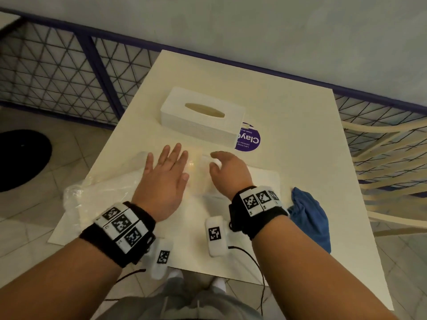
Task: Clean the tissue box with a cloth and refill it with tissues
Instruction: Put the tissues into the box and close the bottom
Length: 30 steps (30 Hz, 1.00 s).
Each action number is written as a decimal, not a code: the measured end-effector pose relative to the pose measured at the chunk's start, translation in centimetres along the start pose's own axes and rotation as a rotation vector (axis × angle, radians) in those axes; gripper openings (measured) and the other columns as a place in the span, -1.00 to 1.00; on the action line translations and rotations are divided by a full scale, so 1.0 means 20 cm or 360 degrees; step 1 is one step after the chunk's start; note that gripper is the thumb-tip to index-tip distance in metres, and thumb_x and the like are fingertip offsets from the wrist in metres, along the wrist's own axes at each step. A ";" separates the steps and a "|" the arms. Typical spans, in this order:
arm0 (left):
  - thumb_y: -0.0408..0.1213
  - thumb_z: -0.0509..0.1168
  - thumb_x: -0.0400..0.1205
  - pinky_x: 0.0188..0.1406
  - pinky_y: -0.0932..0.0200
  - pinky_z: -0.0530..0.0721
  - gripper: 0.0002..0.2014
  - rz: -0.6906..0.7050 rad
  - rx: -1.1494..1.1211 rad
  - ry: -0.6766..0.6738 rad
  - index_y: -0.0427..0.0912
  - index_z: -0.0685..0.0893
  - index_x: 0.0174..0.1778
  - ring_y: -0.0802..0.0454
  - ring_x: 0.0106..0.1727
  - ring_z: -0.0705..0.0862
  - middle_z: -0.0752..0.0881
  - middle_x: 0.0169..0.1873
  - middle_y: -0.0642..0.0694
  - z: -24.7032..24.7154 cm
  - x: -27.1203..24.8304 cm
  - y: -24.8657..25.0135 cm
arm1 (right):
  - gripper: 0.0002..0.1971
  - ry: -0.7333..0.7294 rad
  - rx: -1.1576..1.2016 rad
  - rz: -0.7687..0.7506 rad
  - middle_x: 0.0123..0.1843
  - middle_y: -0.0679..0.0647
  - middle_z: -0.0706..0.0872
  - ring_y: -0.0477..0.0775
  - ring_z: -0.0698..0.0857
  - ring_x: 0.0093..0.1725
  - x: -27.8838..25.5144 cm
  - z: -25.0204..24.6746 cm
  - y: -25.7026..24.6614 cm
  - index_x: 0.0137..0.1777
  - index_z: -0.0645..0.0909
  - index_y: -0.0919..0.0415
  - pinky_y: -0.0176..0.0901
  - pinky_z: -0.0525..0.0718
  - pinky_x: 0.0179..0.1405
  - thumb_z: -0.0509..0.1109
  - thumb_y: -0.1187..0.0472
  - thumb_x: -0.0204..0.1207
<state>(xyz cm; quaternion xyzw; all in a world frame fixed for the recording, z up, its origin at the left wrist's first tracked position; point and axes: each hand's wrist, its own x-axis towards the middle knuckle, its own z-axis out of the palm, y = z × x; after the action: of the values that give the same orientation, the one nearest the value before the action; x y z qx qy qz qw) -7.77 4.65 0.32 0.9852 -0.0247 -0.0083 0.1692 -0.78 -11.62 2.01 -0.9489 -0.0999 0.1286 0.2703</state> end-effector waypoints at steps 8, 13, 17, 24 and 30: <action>0.13 -0.04 0.58 0.34 -0.35 0.32 -0.38 -0.0662 0.0231 0.0090 -0.15 0.43 0.47 -0.23 0.42 0.47 0.49 0.46 -0.22 -0.03 -0.37 -0.49 | -0.58 -0.0731 -0.0442 -0.0306 0.34 0.04 0.61 0.21 0.47 0.32 0.23 0.33 -0.44 0.35 0.57 -0.12 0.07 0.57 0.22 0.21 0.07 0.48; 0.37 -0.24 0.51 0.54 -0.22 -0.19 -0.21 -0.0629 0.0380 -0.0147 0.08 0.03 0.66 -0.07 0.68 -0.03 0.00 0.69 -0.05 0.09 -0.42 -0.57 | -0.47 -0.0837 -0.0795 -0.0476 0.25 0.09 0.54 0.18 0.43 0.24 0.26 0.43 -0.46 0.32 0.51 0.09 0.26 0.35 0.38 0.39 -0.14 0.40; 0.38 -0.21 0.54 0.48 -0.05 -0.47 -0.22 -0.0611 0.0407 -0.0121 0.11 -0.05 0.67 -0.10 0.69 -0.06 -0.03 0.69 -0.10 0.13 -0.43 -0.58 | -0.23 -0.0811 -0.0977 -0.0490 0.30 0.10 0.54 0.25 0.41 0.36 0.29 0.48 -0.49 0.39 0.48 0.08 0.28 0.37 0.34 0.46 -0.30 0.22; 0.36 -0.25 0.56 0.39 -0.03 -0.66 -0.24 -0.0616 0.0478 -0.0125 0.13 -0.23 0.65 -0.09 0.68 -0.18 -0.16 0.68 -0.11 0.18 -0.47 -0.59 | -0.40 -0.0929 -0.1022 -0.0193 -0.08 -0.01 0.70 0.17 0.71 -0.10 0.35 0.50 -0.51 0.02 0.64 -0.17 -0.04 0.71 -0.15 0.61 -0.28 -0.06; 0.38 -0.32 0.54 0.39 -0.08 -0.64 -0.23 -0.0652 0.0478 -0.0127 0.15 -0.29 0.64 -0.12 0.68 -0.22 -0.18 0.68 -0.13 0.19 -0.47 -0.59 | -0.28 -0.0881 -0.0598 -0.0091 -0.37 -0.02 0.76 0.19 0.79 -0.32 0.68 0.69 -0.34 -0.11 0.71 0.00 0.10 0.74 -0.30 0.68 -0.22 -0.38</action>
<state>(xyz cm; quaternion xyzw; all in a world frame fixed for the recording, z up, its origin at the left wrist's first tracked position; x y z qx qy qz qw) -16.72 15.02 -7.10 0.9826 0.1679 -0.0775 0.0147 7.06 4.36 -8.24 -0.9080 -0.2182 0.3530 0.0568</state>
